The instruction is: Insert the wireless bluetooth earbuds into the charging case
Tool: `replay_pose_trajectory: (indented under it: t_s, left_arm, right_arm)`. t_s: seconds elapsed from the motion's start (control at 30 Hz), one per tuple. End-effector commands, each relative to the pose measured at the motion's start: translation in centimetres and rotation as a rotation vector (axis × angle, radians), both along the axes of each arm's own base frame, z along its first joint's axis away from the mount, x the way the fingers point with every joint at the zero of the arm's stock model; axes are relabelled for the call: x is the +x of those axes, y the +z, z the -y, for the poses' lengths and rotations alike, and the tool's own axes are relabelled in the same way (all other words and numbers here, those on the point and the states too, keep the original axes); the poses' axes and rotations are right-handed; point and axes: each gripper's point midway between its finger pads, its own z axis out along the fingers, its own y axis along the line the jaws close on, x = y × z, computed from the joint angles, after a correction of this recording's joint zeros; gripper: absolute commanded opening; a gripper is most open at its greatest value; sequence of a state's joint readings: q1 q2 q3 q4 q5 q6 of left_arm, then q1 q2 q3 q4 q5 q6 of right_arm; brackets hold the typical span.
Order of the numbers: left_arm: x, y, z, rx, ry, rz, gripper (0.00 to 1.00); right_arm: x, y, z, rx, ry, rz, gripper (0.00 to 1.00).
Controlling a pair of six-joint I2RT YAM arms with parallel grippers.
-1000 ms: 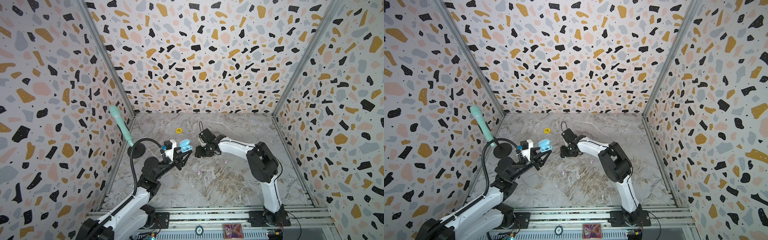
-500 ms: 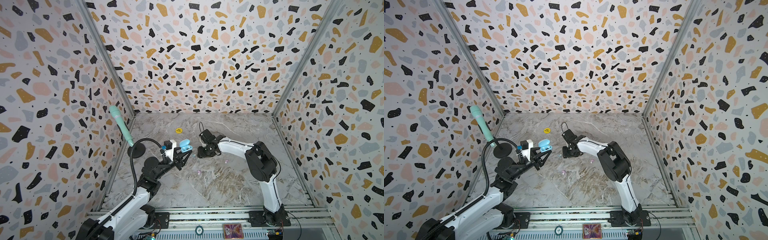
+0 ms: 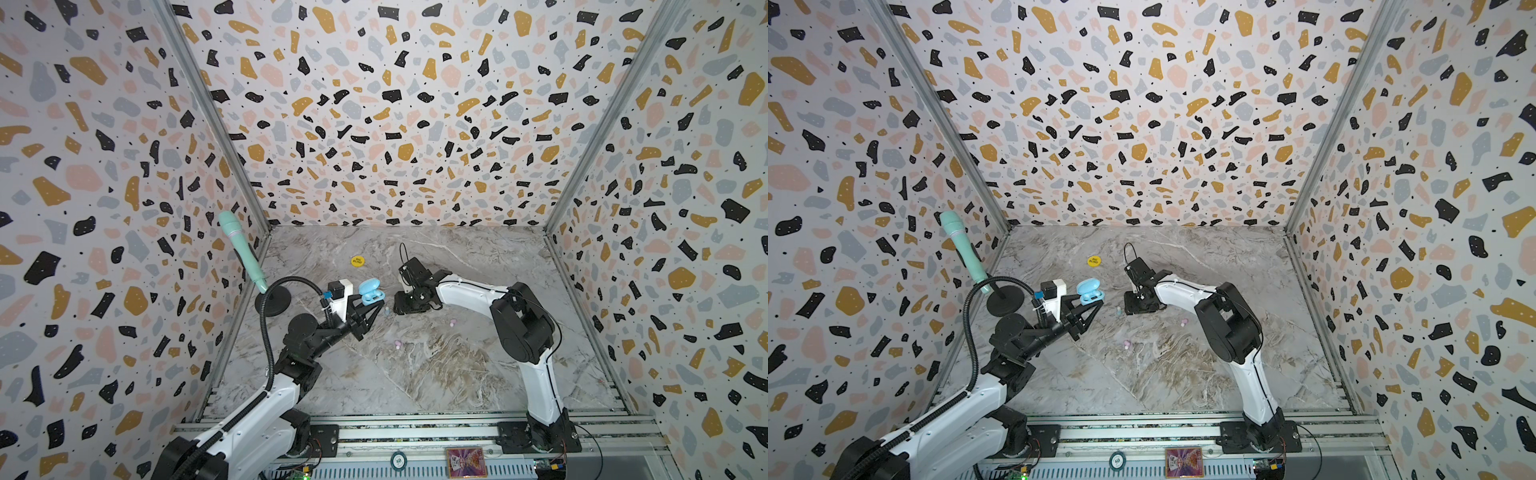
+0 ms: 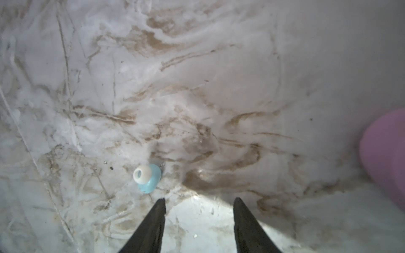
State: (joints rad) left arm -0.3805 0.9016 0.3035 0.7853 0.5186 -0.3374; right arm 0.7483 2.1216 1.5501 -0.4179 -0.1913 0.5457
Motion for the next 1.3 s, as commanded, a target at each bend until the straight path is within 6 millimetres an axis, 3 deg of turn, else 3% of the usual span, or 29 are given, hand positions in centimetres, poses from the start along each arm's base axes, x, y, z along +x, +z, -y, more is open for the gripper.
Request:
replay_pose_trajectory:
  t_s: [0.0,0.3,0.6,1.27]
  left_arm:
    - [-0.2,2.0,0.0,-0.028,-0.012,0.058,0.12]
    - [-0.3,2.0,-0.1,-0.028,-0.011,0.058,0.12]
    - [-0.3,1.9,0.0,-0.027,-0.012,0.056,0.12]
    - [-0.3,1.8,-0.1,-0.027,-0.010,0.056,0.12]
  right_arm:
    - [0.4,3.0,-1.9,0.053,0.045,0.048,0.52]
    - [1.2,2.5,-2.4,0.044,0.039,0.058,0.51]
    - [2.1,2.0,-2.1,0.016,0.012,0.075,0.30]
    - [2.1,1.4,-3.7,0.005,0.047,0.070,0.28]
